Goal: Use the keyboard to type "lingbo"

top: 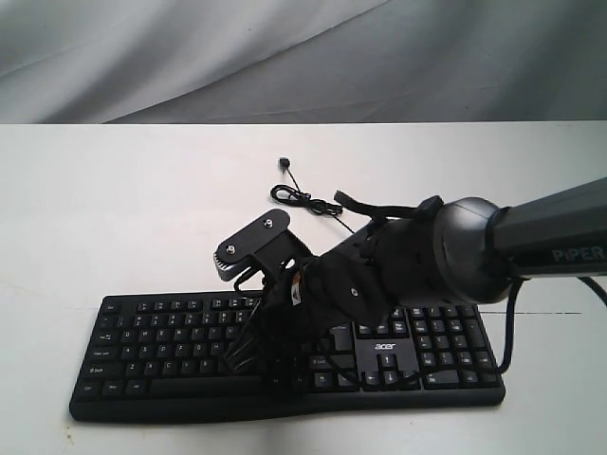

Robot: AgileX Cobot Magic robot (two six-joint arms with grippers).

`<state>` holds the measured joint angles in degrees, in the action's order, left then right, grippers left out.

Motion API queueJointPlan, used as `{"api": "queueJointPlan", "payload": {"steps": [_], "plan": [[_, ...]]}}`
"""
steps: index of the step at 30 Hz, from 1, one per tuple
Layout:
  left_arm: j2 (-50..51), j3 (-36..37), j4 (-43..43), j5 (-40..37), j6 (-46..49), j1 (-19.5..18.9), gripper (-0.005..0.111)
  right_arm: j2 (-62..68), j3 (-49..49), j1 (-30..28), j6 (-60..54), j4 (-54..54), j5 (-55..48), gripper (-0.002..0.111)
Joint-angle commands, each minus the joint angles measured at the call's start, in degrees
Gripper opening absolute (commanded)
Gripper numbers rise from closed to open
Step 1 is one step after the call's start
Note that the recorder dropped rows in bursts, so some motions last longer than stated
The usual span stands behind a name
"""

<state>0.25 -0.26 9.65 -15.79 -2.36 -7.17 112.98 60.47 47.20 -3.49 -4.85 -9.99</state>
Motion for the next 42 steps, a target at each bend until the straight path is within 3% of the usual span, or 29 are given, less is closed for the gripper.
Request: {"api": "queueJointPlan", "payload": {"steps": [1, 12, 26, 30, 39, 42], "plan": [[-0.25, 0.26, -0.10, 0.57, -0.25, 0.42, 0.000, -3.13, -0.01, -0.35, 0.06, -0.09, -1.74, 0.000], [-0.25, 0.26, -0.10, 0.57, -0.25, 0.42, 0.000, -23.80, -1.31, -0.48, 0.06, 4.02, -10.72, 0.000], [-0.25, 0.26, -0.10, 0.57, -0.25, 0.42, 0.000, -58.03, -19.22, -0.48, 2.28, 10.29, -12.14, 0.000], [-0.25, 0.26, -0.10, 0.57, -0.25, 0.42, 0.000, -62.26, -21.05, -0.48, 2.28, 15.72, -12.40, 0.000], [-0.25, 0.26, -0.10, 0.57, -0.25, 0.42, 0.000, -64.22, -21.84, -0.72, 2.28, 16.22, -16.67, 0.000], [-0.25, 0.26, -0.10, 0.57, -0.25, 0.42, 0.000, -66.99, -24.07, -4.53, 2.28, 16.22, -17.11, 0.000]]}}
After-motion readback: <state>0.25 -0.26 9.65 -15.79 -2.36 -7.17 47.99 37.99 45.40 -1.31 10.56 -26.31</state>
